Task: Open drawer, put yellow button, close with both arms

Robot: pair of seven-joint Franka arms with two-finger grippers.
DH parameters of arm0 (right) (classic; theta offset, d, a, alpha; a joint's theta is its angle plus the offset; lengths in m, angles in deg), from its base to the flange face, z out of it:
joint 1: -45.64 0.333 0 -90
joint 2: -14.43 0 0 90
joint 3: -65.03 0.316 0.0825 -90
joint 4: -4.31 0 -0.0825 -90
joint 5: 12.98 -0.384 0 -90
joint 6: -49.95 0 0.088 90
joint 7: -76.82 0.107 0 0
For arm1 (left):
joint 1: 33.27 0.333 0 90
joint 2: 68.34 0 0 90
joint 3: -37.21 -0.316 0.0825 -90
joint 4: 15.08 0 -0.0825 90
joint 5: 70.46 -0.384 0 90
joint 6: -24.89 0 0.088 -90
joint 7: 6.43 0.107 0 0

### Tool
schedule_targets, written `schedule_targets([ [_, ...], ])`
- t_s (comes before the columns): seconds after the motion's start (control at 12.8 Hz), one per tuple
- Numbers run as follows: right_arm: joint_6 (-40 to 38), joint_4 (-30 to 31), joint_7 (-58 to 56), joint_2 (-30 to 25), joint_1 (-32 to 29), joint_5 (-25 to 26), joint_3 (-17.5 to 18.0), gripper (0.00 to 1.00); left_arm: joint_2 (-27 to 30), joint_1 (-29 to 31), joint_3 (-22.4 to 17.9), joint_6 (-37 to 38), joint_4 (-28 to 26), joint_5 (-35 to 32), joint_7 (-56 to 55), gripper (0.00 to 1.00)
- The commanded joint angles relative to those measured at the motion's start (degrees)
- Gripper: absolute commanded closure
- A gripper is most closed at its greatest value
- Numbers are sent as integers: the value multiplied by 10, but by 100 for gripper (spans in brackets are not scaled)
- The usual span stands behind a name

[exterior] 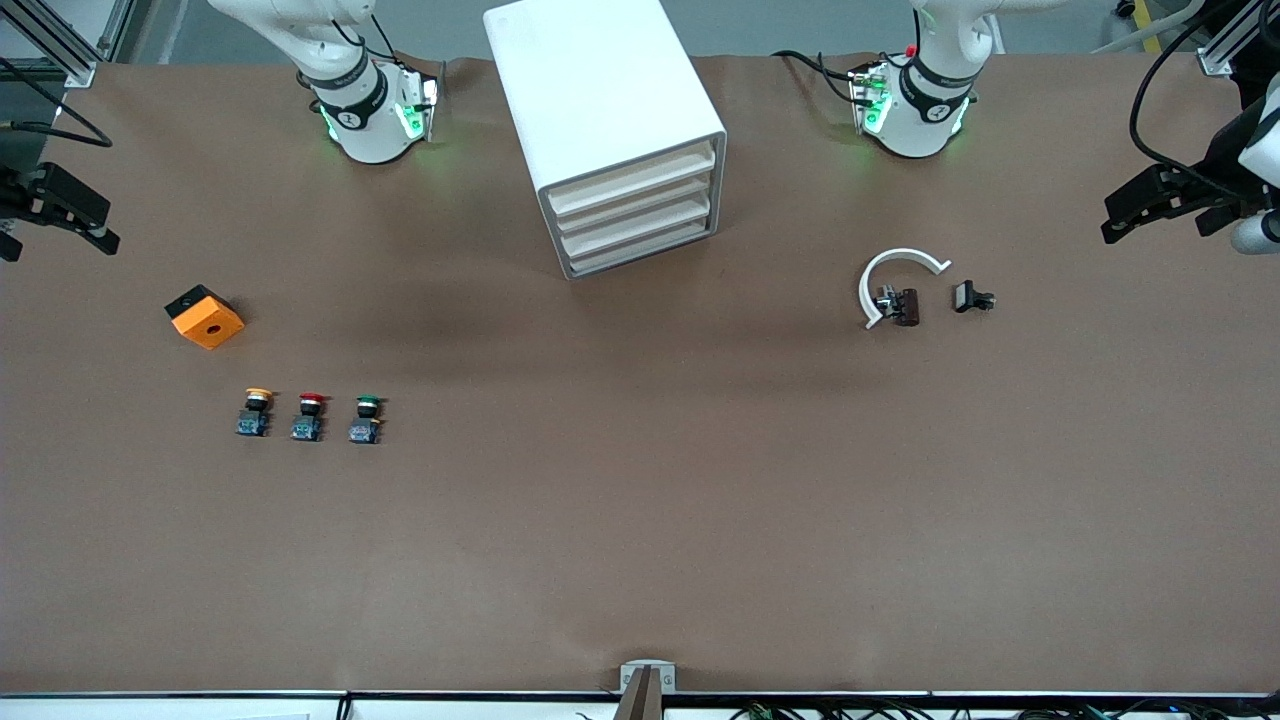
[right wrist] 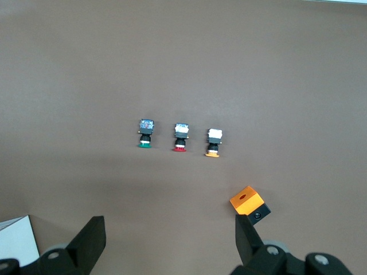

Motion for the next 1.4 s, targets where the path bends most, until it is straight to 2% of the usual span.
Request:
schedule_targets([
  [0.0, -10, -15, 10, 7, -6, -6, 6, 0, -2, 8, 2, 16, 13, -9, 6, 0],
  [1.32, -9, -16, 8, 7, -7, -2, 6, 0, -63, 5, 4, 10, 19, 6, -3, 0],
])
